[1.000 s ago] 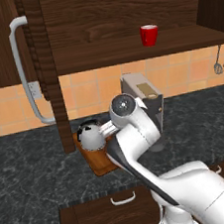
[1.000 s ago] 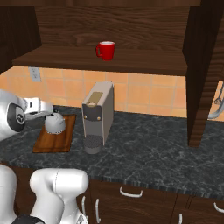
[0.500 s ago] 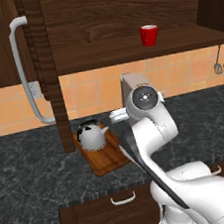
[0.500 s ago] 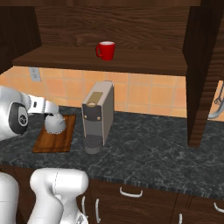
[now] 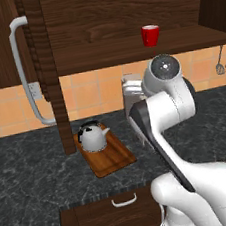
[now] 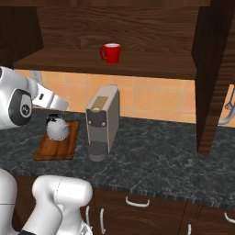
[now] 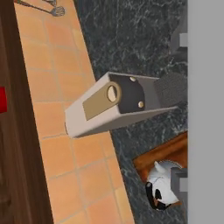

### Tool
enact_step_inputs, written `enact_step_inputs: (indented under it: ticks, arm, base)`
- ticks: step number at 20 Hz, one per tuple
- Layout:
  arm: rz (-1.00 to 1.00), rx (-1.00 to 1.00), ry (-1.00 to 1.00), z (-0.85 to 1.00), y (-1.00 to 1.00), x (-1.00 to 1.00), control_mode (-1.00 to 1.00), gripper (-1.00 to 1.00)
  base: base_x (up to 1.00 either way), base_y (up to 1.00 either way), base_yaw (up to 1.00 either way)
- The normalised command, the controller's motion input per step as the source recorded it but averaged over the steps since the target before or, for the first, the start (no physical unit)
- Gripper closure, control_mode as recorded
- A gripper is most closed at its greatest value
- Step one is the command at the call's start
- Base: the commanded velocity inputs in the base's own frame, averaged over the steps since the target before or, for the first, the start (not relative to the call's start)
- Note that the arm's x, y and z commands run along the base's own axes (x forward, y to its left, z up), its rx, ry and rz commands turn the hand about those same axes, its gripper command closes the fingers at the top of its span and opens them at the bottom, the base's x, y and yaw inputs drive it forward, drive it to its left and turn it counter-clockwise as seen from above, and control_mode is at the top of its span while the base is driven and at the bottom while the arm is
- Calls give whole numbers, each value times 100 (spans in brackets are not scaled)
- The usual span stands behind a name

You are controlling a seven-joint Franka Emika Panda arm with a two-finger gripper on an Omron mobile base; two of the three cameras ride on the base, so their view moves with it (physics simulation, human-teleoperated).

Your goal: Pick the kettle from the counter and place it on the tray. Then pick the mug from the cabinet and place it on the tray. Then close the cabinet doors.

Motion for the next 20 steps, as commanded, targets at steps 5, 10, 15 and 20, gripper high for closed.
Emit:
enact_step_inputs:
  ticks: [5,10,15,20]
  arm:
    - [-11,4,0,71,-33,-1,-100,-100]
    - [0,0,2,58,-50,0,-100,-100]
    - [0,-9,0,32,-39,20,-100,-100]
    - [0,-9,0,29,-18,42,-100,-100]
  base:
    - [0,0,0]
    - [0,0,0]
    - [0,0,0]
    - [0,0,0]
